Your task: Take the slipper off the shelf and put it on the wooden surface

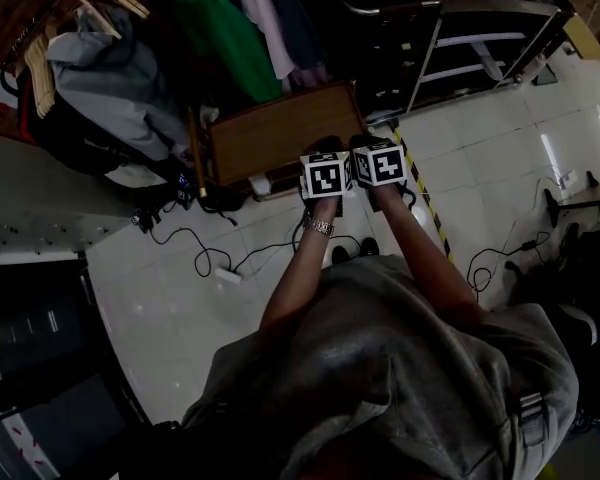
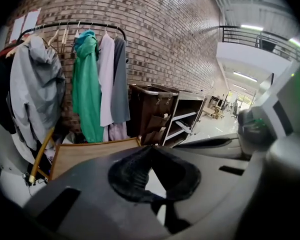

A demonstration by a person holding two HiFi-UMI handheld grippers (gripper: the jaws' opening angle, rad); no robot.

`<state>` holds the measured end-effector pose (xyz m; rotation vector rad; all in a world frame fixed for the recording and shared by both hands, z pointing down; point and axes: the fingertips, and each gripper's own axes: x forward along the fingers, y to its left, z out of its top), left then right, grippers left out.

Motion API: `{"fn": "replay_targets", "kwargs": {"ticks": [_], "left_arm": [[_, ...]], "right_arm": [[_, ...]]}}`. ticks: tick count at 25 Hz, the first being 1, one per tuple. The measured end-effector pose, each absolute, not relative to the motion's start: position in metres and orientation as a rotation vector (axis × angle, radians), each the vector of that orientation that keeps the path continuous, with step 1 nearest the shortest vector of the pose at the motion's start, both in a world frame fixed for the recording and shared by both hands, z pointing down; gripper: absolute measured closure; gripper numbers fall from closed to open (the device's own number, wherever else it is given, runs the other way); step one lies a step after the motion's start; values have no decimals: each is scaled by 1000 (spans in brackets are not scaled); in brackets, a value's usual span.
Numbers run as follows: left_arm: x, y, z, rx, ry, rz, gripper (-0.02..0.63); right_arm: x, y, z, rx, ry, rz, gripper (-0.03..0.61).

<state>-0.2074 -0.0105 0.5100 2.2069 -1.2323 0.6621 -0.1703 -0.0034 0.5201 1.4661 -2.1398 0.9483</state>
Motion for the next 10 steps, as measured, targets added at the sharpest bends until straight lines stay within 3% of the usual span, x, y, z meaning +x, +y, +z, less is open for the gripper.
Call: {"fn": "replay_targets", "kwargs": {"ticks": [10], "left_arm": [[-181, -17, 485, 2302, -1188, 646, 611]], "right_arm": [[-146, -11, 501, 1526, -2123, 887, 578]]}}
